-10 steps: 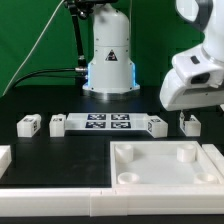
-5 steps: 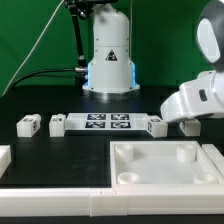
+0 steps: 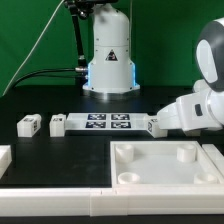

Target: Assemble one leg

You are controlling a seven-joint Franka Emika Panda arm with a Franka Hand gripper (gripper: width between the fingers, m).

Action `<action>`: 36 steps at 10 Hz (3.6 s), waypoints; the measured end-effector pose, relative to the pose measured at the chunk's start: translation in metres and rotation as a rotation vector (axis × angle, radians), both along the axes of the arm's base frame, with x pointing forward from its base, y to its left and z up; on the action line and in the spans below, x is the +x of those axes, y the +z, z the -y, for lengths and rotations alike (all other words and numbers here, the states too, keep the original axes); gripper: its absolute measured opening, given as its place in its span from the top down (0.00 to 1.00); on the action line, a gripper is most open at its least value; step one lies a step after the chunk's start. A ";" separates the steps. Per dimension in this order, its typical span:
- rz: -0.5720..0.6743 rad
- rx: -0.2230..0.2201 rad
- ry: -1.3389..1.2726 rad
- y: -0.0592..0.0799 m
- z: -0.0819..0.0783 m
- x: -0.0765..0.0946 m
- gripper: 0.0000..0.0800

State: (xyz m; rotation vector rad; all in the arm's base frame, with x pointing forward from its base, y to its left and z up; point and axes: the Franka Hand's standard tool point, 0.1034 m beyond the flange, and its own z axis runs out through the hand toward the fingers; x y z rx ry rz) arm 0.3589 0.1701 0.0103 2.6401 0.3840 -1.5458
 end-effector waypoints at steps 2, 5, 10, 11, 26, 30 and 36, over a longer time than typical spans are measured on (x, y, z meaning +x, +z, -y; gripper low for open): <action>0.000 0.014 0.007 -0.002 0.000 -0.001 0.53; -0.001 0.014 0.006 -0.002 0.000 -0.001 0.64; -0.030 0.008 0.010 0.018 0.002 0.002 0.64; -0.035 0.004 0.013 0.044 0.005 0.009 0.64; 0.964 0.245 -0.008 0.090 0.061 0.066 0.64; 1.176 0.311 0.039 0.101 0.074 0.094 0.64; 1.194 0.326 0.032 0.095 0.089 0.162 0.64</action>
Offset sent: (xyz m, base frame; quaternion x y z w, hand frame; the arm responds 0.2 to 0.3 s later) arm 0.0000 0.0000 0.0000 0.0000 0.0000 0.0000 1.0000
